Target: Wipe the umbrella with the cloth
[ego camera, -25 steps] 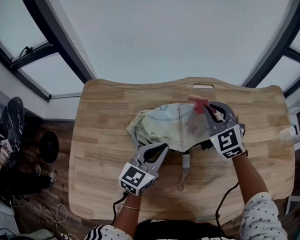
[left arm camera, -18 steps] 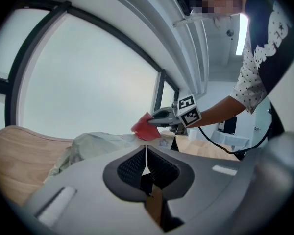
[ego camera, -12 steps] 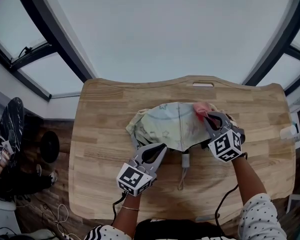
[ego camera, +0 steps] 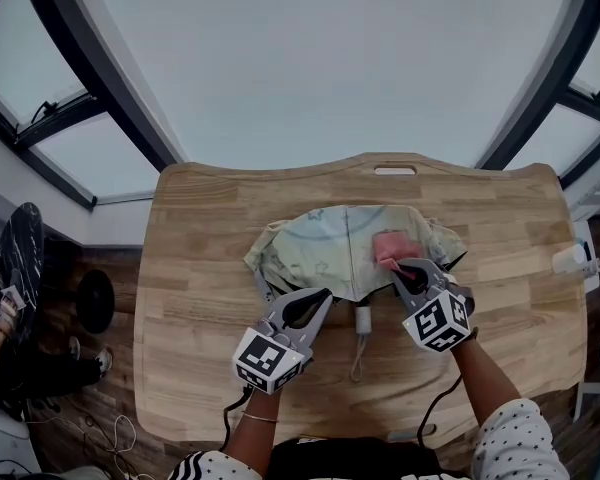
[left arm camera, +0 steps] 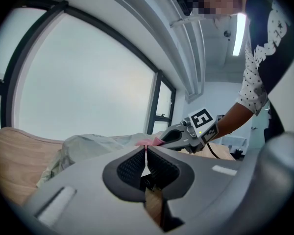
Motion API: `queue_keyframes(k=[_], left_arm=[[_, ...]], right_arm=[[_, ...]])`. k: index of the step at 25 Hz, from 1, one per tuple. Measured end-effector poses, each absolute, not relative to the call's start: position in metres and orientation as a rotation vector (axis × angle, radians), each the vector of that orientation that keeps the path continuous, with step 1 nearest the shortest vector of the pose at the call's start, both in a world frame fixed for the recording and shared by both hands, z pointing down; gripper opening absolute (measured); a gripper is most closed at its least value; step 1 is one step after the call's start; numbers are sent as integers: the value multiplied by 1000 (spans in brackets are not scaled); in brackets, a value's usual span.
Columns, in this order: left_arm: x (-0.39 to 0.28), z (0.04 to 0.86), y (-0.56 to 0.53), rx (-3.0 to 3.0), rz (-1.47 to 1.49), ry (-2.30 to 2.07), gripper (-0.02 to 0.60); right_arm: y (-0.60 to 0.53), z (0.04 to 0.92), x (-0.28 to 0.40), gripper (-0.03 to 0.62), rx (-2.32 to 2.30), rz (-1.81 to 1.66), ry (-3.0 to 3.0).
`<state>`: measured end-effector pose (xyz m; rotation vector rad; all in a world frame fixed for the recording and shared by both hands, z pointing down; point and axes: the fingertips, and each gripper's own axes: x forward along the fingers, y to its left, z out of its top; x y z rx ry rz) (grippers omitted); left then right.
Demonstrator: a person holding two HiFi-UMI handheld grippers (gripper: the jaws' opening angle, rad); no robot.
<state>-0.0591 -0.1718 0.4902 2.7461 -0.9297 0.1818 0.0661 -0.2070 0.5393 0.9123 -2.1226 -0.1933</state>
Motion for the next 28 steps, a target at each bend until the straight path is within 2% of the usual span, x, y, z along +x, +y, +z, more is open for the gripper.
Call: queue_keyframes(k=[11,20,28], left_arm=[[-45,474,-171,2776,156,-897,-5],[-22,470,-172,2818,160,-840,-5],[42,456,-187,2844,150,-818,131]], right_arm=[[-149,547,33,26,805,-103,-2231],[-178,444,95,26,1274,-99,-2335],[-176,396,183,26,1607,-120,-2233]])
